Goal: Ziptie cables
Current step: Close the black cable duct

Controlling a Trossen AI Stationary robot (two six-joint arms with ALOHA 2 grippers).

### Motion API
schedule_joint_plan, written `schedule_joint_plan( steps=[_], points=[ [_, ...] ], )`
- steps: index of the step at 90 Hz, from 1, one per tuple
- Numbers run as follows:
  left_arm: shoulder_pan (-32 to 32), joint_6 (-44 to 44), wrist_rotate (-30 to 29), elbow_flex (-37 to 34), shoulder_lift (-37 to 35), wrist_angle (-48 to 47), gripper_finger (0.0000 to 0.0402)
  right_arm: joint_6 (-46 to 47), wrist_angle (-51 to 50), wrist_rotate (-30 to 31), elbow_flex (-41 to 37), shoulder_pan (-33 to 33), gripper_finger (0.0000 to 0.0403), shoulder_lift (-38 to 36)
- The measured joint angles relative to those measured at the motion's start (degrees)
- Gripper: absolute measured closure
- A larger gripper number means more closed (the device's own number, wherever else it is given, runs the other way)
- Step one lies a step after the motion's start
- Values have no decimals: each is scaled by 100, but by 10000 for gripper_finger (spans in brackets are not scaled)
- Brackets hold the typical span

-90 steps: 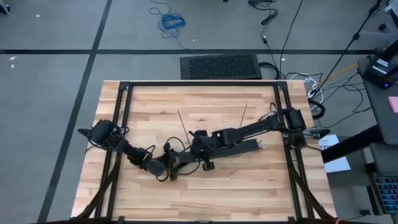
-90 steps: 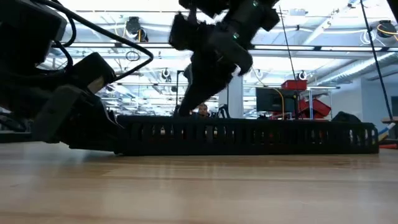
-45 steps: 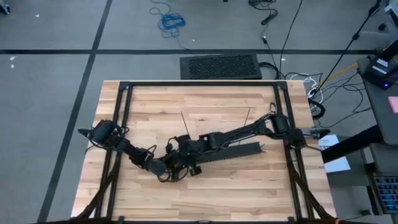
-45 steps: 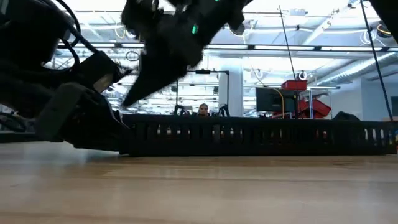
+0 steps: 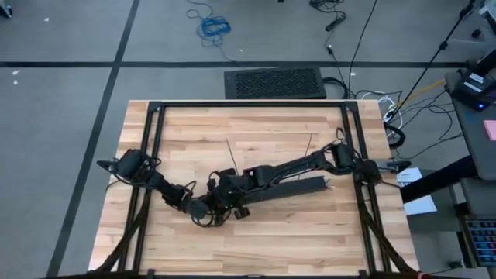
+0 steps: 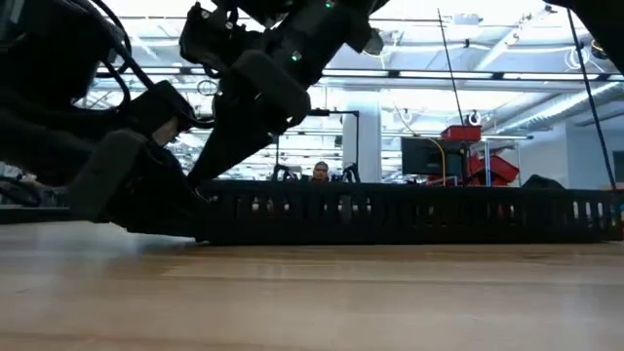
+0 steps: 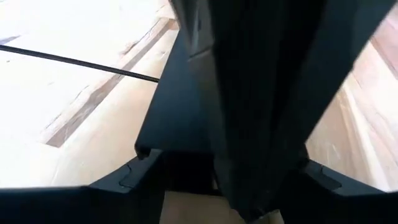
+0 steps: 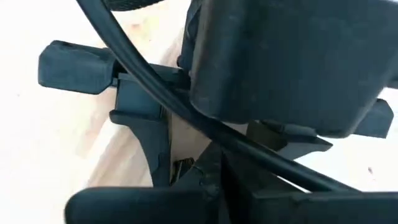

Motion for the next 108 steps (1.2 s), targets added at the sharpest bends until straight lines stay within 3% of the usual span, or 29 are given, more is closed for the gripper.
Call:
schedule_joint_plan(
  steps=[33,73,108],
  points=[
    [-9,11,-10,-13,-2,-39,164,46,-419,81,-9,-2,403,-111],
    [-15,1,-24,2,-7,-42,164,-164,306,-119,262,53,403,-6],
    [-24,11,-38,13,0,-62,164,-159,348,-247,291,26,403,122]
  ],
)
